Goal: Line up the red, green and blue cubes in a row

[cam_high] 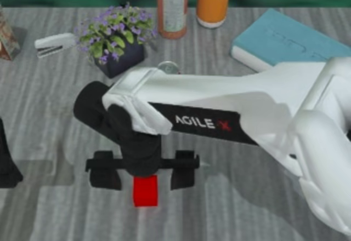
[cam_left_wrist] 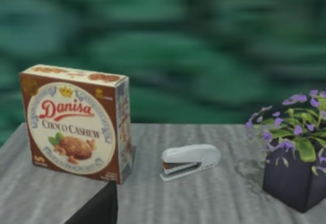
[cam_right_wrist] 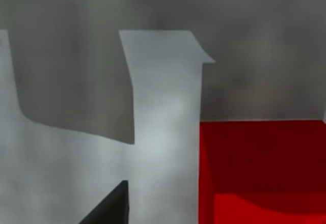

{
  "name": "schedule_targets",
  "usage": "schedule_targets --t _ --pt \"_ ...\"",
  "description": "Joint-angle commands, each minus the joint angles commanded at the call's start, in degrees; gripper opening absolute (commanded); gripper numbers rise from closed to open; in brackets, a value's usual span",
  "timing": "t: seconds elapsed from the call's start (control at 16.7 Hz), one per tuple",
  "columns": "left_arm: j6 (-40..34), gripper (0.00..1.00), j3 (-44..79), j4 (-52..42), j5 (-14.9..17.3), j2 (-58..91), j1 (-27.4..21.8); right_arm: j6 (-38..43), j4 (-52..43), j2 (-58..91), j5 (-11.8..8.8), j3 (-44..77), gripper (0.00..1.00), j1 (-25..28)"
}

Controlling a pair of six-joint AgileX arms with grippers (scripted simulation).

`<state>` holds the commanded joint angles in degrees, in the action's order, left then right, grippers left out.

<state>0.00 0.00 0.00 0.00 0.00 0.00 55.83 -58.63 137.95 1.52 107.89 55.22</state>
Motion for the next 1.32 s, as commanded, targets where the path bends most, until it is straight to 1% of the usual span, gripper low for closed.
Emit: schedule_targets --t 0.36,0.66,0.78,1.14,1.32 --pt "0.00 1.00 0.00 0.00 0.00 0.00 0.00 -0.03 -1.00 -0.23 0.01 0.95 1.00 0.06" --pt "0.00 1.00 0.00 0.00 0.00 0.00 0.00 0.19 -10.84 -2.63 -0.03 7.79 1.00 0.43" --pt "0.00 1.00 0.00 0.00 0.00 0.00 0.00 0.11 -13.13 -3.49 -0.04 9.57 1.00 0.52" --pt "-0.10 1.00 0.44 -0.29 0.02 0.45 -0.13 -0.26 -12.90 -3.99 0.15 9.20 1.00 -0.01" --pt "-1.00 1.00 4.70 -3.01 0.14 4.74 -1.25 -3.22 -10.02 -9.22 1.74 4.98 1.00 -2.09"
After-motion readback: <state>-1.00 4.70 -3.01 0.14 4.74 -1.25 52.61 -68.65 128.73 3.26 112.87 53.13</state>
